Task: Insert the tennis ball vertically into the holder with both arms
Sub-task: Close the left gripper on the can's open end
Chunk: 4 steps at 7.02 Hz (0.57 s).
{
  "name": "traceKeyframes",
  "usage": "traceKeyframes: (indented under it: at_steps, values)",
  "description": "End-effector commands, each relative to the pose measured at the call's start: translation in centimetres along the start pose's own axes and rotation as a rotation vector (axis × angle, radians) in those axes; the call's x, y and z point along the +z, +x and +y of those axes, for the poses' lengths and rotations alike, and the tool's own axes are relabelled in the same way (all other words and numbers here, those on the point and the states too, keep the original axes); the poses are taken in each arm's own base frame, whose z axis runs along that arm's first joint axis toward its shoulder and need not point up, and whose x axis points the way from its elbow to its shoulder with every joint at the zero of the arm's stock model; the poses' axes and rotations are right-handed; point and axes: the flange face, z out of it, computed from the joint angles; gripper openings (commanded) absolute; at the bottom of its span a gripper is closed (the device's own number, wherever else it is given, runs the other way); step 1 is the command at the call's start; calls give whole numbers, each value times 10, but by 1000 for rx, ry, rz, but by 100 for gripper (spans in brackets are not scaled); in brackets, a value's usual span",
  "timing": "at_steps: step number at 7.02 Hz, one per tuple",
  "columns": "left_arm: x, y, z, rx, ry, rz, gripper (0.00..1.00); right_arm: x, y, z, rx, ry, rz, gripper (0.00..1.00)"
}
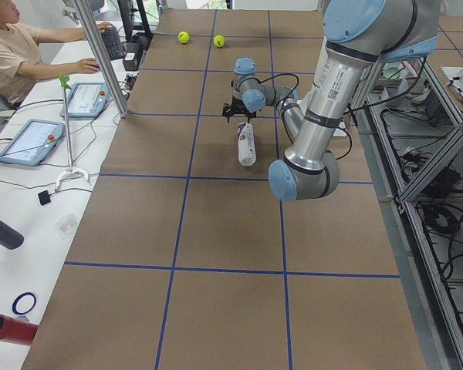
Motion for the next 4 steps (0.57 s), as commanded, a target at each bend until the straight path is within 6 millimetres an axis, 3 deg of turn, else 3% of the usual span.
traceKeyframes:
  at_steps: [1, 3, 4]
  values:
    - [6, 8, -2, 0, -6, 11, 98, 1, 1, 1, 1, -3, 0, 100]
    - [9, 7, 0, -4, -12, 12, 98, 1, 1, 1, 1, -3, 0, 100]
    - [18, 18, -4, 2, -17, 31, 98, 1, 0, 0, 0, -2, 0, 100]
